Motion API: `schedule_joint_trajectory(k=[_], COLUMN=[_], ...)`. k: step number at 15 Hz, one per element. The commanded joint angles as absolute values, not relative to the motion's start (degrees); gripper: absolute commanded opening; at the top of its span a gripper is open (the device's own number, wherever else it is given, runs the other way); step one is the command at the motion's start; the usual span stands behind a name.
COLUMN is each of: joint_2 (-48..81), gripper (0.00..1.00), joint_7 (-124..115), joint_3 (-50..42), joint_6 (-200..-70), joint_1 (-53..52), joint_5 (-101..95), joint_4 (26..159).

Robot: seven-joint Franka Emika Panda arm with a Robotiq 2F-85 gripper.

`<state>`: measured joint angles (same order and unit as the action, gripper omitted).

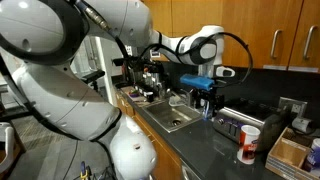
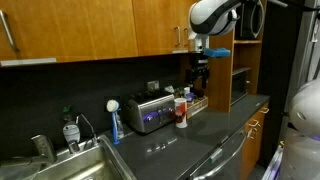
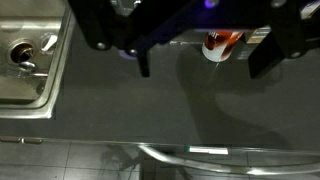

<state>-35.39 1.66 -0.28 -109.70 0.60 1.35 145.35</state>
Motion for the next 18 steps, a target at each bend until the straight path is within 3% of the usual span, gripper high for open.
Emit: schedule_joint_trajectory(k=[1, 18], joint_2=[-35.4, -34.5], gripper=[1.0, 1.0], joint_7=[1.6, 0.8], joint_3=[-0.5, 0.1], joint_6=[-109.6, -109.5], joint_1=[0.4, 0.2], joint_5=[1.2, 1.3], joint_4=[145.3, 146.0])
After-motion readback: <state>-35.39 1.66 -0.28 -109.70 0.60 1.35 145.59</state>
